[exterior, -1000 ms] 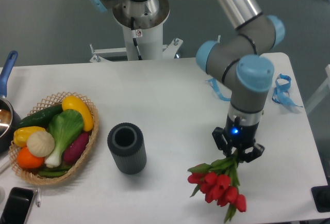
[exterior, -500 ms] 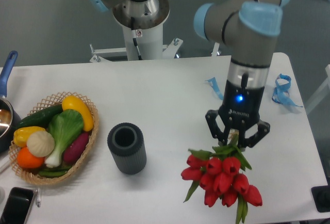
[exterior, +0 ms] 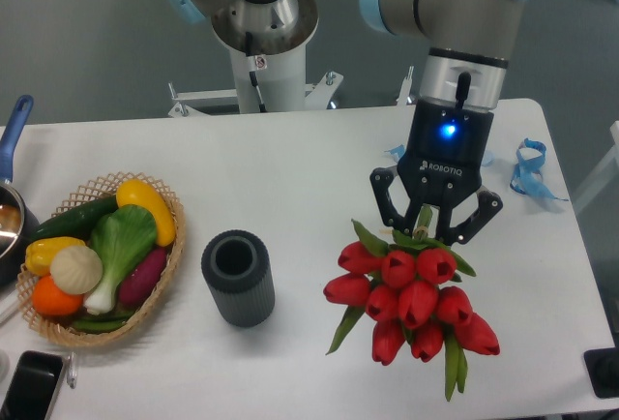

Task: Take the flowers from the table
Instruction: 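Lift the red tulip bouquet up off the table by its stems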

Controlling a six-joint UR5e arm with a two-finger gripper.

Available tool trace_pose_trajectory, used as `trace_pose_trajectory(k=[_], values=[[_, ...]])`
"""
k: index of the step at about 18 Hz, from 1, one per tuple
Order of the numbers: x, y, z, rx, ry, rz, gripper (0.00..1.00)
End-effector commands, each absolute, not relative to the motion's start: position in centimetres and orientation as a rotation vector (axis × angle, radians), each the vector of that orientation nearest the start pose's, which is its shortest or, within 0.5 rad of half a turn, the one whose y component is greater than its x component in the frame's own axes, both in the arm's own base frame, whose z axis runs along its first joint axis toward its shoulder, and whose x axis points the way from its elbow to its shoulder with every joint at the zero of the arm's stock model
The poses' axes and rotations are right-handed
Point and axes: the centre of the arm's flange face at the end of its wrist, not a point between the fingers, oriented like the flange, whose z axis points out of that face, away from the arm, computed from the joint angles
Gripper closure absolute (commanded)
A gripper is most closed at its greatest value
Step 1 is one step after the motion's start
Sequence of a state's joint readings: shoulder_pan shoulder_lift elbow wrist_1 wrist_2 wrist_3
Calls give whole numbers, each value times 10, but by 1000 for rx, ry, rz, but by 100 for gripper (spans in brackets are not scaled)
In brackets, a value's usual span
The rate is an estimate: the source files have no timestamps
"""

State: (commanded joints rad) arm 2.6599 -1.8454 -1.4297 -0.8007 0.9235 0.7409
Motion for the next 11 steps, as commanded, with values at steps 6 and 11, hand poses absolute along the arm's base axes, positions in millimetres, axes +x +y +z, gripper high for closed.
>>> trace_pose_trajectory(k=[6,11], values=[[-472,461,516,-2261,-147,128,67],[-473,461,516,-2259,-147,132,67]])
